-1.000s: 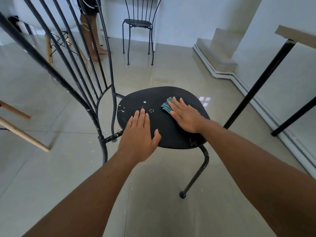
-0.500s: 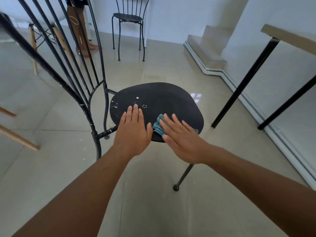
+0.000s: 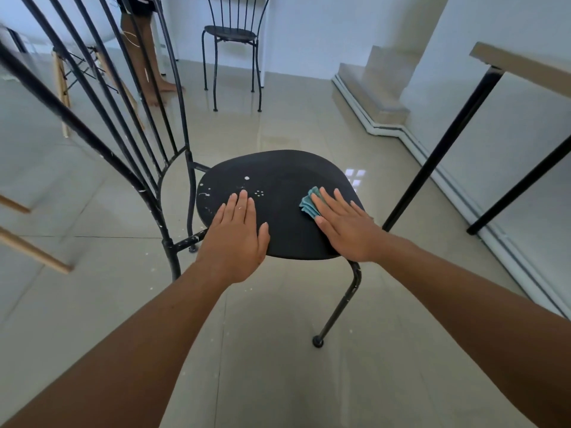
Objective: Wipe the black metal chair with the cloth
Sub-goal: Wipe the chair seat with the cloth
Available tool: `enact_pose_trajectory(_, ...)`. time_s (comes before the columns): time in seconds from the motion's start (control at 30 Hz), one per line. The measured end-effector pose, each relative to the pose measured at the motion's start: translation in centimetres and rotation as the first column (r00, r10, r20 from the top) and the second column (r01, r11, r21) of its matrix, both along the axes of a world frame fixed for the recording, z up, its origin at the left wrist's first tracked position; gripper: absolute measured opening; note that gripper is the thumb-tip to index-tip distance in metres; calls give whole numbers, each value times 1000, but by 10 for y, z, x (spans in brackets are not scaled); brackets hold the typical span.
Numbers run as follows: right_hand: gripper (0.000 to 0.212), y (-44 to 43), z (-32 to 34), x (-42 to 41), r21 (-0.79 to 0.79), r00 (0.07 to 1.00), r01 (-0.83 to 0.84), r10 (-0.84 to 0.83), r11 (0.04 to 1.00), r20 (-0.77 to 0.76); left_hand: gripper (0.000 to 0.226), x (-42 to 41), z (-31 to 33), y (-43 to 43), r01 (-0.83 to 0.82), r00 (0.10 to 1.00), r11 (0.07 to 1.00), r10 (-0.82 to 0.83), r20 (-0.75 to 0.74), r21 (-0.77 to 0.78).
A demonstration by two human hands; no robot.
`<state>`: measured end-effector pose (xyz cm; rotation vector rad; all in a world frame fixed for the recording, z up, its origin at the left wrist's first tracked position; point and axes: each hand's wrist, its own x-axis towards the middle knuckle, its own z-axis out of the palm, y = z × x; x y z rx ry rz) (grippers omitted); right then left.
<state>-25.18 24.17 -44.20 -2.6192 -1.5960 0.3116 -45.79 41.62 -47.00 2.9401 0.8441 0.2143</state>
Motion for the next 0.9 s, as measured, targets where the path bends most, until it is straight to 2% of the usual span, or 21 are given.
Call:
enact_pose_trajectory(0.1, 61, -9, -1, -15, -10, 1000, -20, 20, 1000, 10, 74, 0, 2, -2, 0, 1000, 1000, 0, -3, -15)
enact_pose_trajectory(0.23, 59, 6, 2, -38, 0, 989, -145, 145, 989, -12, 73, -1, 0, -4, -13, 1000, 1000, 13, 17, -9)
enact_pose_trajectory(0.37, 57, 55, 6, -29, 9, 967, -249, 249, 968, -58, 77, 1, -4, -11, -66, 997, 998, 66, 42, 4)
enact_pose_trajectory(0.53, 57, 133, 10, -10, -8, 951, -302, 301, 953, -76, 77, 3, -6, -11, -85, 995, 996, 85, 49, -2)
enact_pose_trajectory(0.7, 59, 174, 7, 15, -9, 982, -182, 181, 983, -42, 76, 1, -4, -8, -57, 998, 998, 57, 15, -2)
enact_pose_trajectory(0.9, 60, 132, -6, 23, 78, 1000, -6, 4, 997, 22, 76, -1, -3, -7, -36, 999, 999, 36, 13, 9)
